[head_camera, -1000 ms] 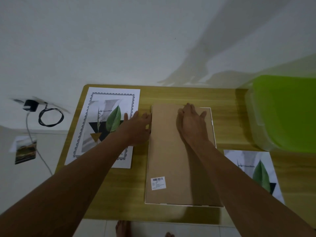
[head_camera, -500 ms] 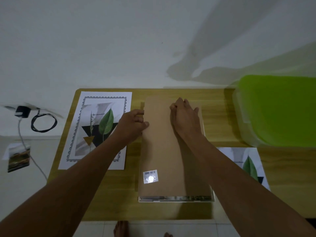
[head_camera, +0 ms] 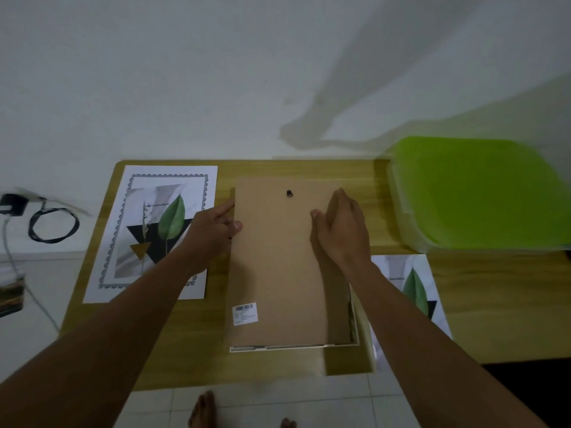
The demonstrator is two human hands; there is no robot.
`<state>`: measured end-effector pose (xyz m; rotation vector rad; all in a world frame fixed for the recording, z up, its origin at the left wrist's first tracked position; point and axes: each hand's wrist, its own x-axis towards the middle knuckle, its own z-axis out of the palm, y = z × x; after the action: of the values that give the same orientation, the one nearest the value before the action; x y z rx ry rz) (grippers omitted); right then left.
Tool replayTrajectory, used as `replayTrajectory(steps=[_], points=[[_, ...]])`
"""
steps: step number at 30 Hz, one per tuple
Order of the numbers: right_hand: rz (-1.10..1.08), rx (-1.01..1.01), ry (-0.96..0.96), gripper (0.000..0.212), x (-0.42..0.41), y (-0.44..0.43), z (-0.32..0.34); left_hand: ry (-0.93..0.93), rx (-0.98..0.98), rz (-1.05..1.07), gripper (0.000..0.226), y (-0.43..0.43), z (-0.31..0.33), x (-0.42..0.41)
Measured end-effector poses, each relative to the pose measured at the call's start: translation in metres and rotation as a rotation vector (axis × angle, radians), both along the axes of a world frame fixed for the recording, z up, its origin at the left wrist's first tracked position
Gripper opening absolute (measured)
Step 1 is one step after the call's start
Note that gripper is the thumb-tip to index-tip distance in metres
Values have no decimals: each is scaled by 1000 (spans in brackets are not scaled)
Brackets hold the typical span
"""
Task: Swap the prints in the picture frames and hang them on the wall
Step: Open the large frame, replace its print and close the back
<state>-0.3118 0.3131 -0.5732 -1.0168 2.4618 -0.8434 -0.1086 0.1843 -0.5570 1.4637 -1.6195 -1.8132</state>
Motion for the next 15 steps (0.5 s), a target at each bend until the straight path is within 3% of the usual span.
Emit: replayTrajectory(steps=[7,12,15], points=[[-177,-235,-506,61,4,34,21,-21,-52,26,57,12,21,10],[-251,-416,-698,64,14,60,43,34,-69,69,49,29,55,18],[-146,-425,-767,80,21,76,67,63,-91,68,49,34,78,24]])
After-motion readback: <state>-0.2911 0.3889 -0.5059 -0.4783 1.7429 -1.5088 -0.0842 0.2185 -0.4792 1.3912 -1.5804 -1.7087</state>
